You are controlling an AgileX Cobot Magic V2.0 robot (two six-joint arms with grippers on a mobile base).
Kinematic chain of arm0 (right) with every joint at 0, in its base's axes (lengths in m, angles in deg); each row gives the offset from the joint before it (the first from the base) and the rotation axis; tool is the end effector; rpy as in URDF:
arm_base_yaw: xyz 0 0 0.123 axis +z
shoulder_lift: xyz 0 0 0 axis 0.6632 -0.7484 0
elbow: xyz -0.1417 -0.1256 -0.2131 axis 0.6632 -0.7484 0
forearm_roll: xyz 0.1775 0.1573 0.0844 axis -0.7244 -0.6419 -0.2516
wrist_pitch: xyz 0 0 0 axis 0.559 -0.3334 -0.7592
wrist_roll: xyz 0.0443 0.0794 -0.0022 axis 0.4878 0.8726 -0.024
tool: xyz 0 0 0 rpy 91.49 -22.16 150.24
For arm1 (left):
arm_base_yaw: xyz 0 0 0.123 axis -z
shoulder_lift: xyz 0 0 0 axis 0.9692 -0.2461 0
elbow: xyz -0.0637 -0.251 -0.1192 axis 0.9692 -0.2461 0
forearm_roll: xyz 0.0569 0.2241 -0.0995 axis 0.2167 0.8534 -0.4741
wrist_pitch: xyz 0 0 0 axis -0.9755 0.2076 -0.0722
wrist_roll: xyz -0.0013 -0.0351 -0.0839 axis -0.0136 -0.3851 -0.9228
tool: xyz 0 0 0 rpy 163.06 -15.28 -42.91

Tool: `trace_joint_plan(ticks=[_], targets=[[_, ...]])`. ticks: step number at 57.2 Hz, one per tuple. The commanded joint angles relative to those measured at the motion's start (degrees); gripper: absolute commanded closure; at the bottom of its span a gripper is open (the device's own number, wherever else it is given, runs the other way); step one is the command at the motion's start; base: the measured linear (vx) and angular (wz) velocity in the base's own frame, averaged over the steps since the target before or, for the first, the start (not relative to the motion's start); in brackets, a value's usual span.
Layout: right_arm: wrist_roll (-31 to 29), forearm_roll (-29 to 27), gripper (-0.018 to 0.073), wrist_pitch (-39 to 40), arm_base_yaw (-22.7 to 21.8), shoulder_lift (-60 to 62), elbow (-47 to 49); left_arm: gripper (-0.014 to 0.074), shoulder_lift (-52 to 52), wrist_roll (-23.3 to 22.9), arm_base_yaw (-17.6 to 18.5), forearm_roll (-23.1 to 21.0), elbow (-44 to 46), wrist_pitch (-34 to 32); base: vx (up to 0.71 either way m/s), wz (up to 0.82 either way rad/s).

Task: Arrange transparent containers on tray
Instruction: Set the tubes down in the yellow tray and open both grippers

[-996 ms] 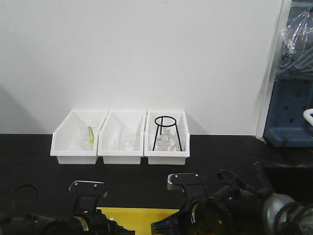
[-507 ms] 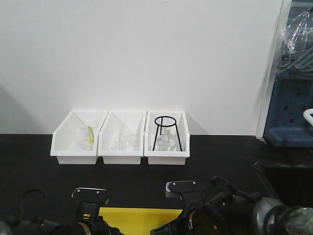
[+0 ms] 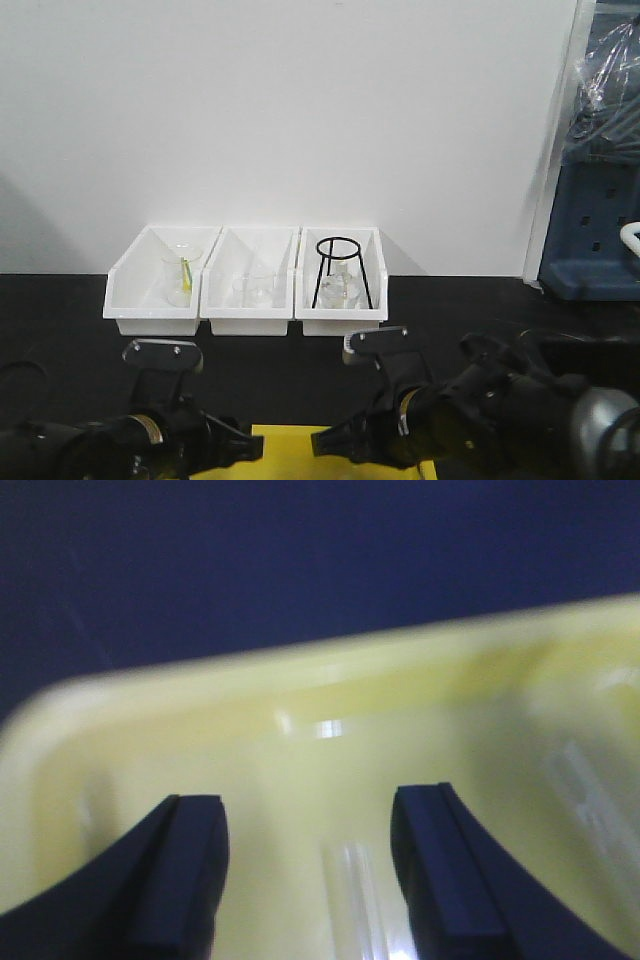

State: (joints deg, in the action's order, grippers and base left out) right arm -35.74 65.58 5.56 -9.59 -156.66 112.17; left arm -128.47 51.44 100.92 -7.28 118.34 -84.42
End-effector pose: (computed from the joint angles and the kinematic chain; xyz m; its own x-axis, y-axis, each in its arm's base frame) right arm 0.3242 0.1937 0.2195 -0.7344 -0.1768 -0.6553 -0.3163 0.9434 0.1000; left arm 0.3164 -0.1485 0.2053 -0.6609 -0.0341 -0.7497 0.2292 0.9420 -0.2449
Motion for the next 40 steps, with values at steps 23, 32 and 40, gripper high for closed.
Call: trace_joint_plan(ticks=[23,32,40], targets=[[-0.69,10.53,0.0573,0.14,-0.19,32.24,1.62,0.0407,34.46,7.97,-2.89,0.06,0.62,1.07,0.00,0.00],[-0.69,10.48,0.0572,-3.49,-0.19,36.52,1.62,0.0592,43.58,7.97,-2.89,0.58,-2.93,4.33,0.00,0.00],[-0.69,10.48,0.0572,-4.06,-0.19,37.44,1.62,0.0605,48.79,7.91,-2.89,3.02,-4.44,4.43,0.00,0.00]])
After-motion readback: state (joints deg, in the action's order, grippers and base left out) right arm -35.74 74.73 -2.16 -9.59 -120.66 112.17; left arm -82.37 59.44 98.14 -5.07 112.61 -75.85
